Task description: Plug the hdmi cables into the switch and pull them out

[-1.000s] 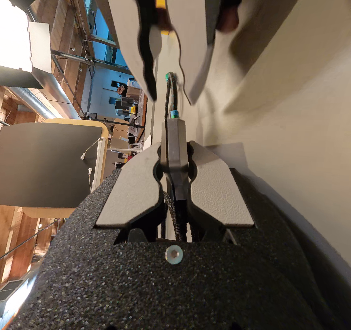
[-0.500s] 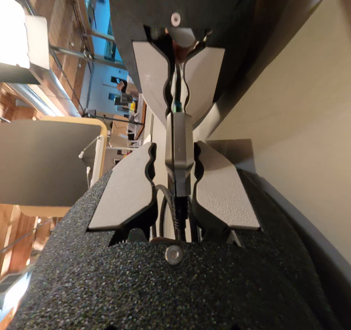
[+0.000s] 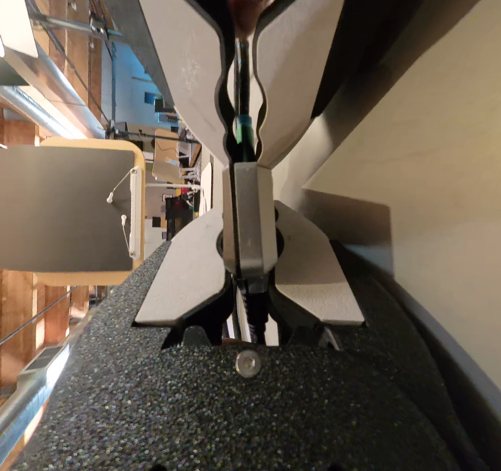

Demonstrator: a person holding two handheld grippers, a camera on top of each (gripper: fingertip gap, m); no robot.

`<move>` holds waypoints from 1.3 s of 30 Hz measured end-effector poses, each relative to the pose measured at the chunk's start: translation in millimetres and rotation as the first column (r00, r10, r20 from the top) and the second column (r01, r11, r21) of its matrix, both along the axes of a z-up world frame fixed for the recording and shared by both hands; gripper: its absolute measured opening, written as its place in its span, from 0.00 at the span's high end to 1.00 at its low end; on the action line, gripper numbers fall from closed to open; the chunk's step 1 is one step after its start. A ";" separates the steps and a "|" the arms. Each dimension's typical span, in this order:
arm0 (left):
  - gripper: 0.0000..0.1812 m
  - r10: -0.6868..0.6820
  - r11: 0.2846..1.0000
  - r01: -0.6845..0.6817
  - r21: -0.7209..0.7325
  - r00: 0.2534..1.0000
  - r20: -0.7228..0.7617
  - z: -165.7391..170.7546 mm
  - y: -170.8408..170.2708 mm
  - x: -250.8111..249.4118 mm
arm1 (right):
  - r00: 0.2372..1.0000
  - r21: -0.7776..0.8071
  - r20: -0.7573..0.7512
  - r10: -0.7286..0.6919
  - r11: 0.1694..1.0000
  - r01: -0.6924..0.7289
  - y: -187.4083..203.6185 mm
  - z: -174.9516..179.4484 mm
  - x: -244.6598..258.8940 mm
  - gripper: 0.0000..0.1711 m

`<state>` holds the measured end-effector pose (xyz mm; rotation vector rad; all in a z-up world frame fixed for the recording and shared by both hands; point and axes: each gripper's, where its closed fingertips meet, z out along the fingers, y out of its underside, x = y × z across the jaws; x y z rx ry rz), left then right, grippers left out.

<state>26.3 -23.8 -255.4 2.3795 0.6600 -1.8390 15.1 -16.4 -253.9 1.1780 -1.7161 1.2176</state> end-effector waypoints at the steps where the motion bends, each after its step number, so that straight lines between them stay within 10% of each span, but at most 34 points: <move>1: 0.85 0.009 1.000 -0.009 0.003 1.000 -0.010 0.4 -1.7 -0.1 | 1.000 -0.001 0.000 0.005 1.000 -0.005 0.8 0.3 -0.7 0.93; 39: 0.90 -0.017 0.998 0.020 0.061 0.999 -0.048 1.4 16.7 -2.2 | 0.995 -0.033 0.003 0.099 0.995 -0.099 30.8 2.1 -2.3 0.92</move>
